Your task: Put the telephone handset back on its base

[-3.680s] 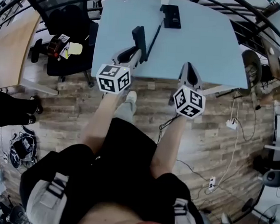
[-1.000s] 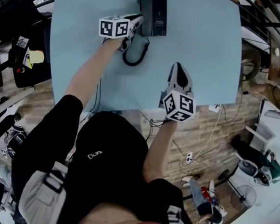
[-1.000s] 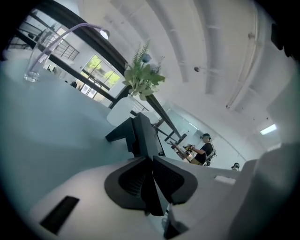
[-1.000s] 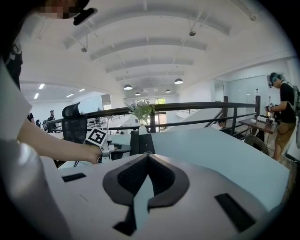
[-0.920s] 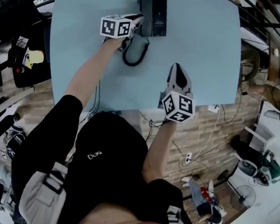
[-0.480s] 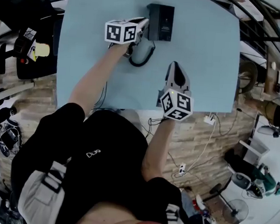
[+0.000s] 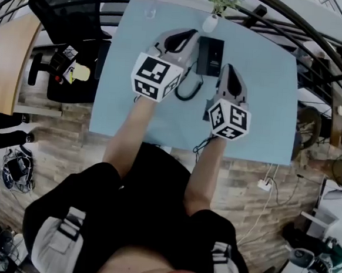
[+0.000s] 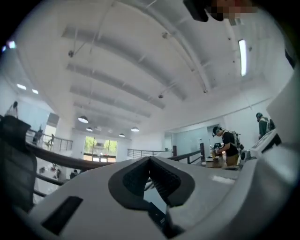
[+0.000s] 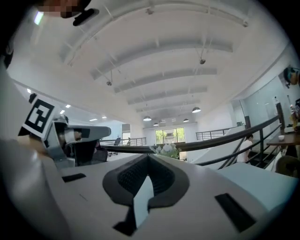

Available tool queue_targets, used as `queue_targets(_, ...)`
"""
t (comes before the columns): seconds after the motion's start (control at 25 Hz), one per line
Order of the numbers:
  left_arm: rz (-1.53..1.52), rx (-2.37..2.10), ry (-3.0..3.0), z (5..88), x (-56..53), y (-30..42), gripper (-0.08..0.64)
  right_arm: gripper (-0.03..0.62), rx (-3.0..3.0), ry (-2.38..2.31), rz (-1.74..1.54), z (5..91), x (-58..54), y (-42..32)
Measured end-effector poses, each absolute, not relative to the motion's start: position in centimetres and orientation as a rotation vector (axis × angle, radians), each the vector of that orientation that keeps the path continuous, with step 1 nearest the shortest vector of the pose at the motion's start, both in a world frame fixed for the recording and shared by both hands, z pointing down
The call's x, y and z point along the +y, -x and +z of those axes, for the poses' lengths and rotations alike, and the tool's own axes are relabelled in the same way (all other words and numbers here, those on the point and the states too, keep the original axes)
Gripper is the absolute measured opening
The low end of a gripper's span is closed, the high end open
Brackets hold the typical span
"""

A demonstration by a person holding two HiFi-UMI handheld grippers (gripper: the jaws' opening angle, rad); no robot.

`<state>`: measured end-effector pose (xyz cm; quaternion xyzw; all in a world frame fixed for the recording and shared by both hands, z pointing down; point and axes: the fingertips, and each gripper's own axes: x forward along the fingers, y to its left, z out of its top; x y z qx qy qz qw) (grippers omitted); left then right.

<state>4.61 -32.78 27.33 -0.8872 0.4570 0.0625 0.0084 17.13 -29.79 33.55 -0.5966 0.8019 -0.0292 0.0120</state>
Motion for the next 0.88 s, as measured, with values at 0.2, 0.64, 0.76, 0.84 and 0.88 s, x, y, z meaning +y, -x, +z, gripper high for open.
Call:
queue_targets(0.2,0.213,1.570,2.618,26.9,-29.3,-3.3,0.000,-0.006,2.471,1.914,-0.030,32.1,-28.7,-16.8)
queue_targets(0.64,0.153,1.561,2.650,28.9,-27.4,-4.6,0.000,-0.006,2.509,1.898,-0.005,32.1,-27.2,-17.0)
queue_targets(0.76,0.153,1.560,2.658,29.2,-27.5,-4.6,0.000,-0.006,2.514,1.892,0.007,31.8,-27.3,-16.9)
queue_targets(0.84,0.160,1.561,2.669,29.5,-27.6,-4.8,0.000,-0.006,2.519,1.892,0.019,31.8,-27.3,-16.9)
queue_targets(0.88,0.164,1.559,2.677,29.7,-27.7,-4.9,0.000,-0.006,2.521,1.893,0.022,31.9,-27.4,-16.9)
